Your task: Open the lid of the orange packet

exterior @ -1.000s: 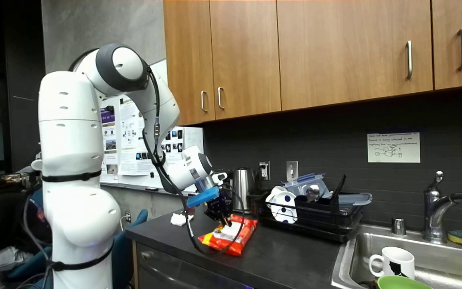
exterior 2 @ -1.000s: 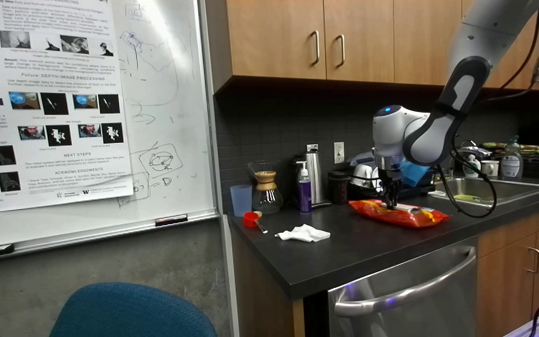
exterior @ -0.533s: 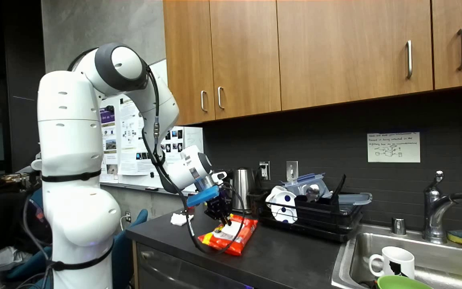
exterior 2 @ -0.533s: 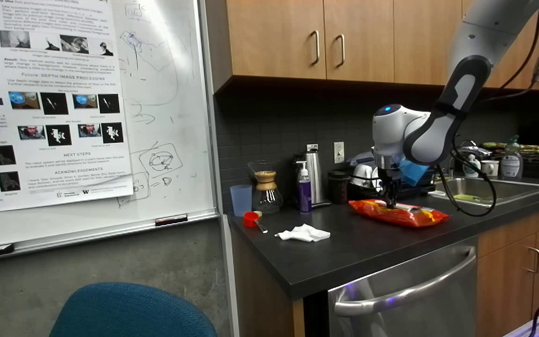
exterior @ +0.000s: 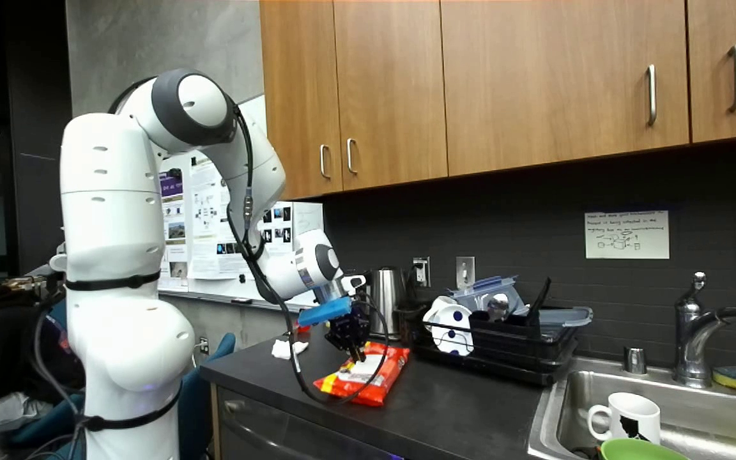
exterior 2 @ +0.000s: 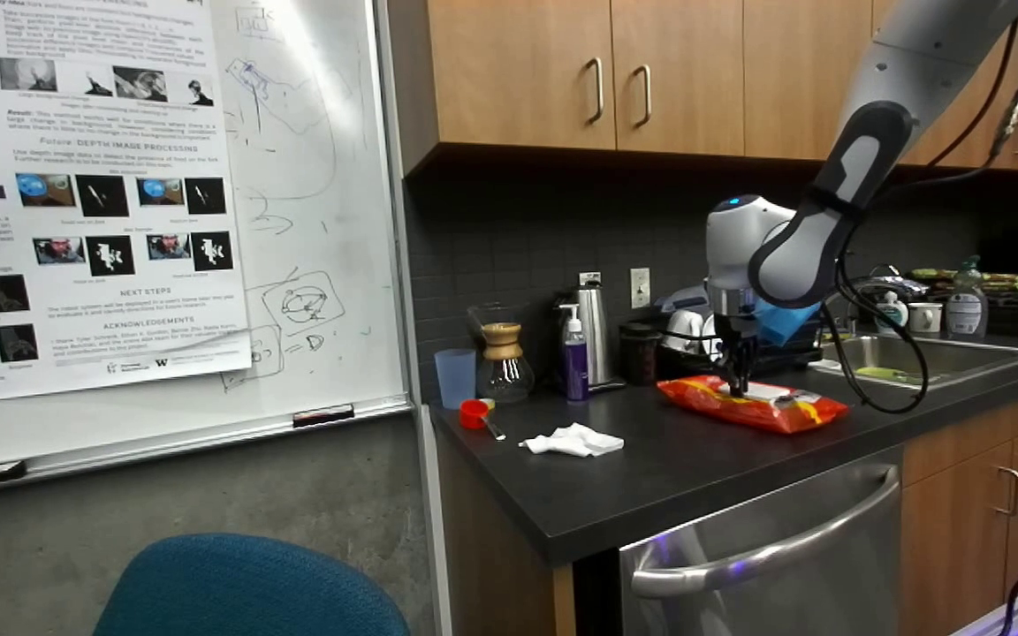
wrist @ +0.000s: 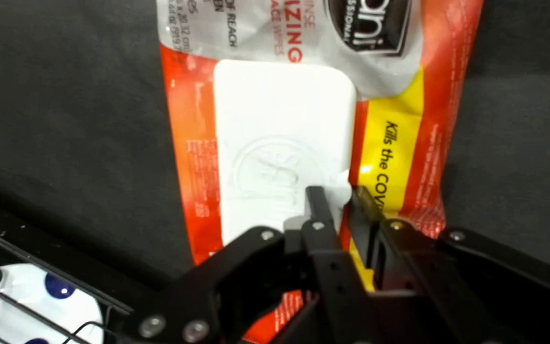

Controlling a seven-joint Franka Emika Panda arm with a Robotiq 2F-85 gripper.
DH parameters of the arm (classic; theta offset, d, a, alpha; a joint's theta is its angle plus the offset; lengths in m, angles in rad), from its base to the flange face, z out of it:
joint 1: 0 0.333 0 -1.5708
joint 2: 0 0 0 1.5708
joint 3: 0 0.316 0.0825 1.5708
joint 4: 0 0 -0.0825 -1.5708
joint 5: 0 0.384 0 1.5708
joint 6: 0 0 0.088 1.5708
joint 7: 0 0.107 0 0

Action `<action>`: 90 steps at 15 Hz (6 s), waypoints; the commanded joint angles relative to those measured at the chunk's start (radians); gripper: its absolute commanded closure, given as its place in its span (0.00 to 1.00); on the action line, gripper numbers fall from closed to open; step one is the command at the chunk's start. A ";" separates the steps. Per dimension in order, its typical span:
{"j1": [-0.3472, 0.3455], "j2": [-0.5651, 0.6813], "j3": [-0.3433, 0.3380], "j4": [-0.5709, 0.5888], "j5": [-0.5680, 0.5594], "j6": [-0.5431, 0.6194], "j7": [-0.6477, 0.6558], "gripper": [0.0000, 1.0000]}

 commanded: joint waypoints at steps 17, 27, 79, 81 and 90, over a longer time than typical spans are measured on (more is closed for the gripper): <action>0.028 -0.054 -0.047 -0.035 0.087 0.012 -0.218 0.96; 0.030 -0.070 -0.042 -0.078 0.028 0.012 -0.195 0.91; -0.033 -0.032 -0.003 -0.047 -0.200 0.061 0.019 0.52; -0.033 -0.027 -0.003 -0.043 -0.204 0.061 0.025 0.77; -0.031 -0.024 0.000 -0.039 -0.216 0.063 0.028 0.97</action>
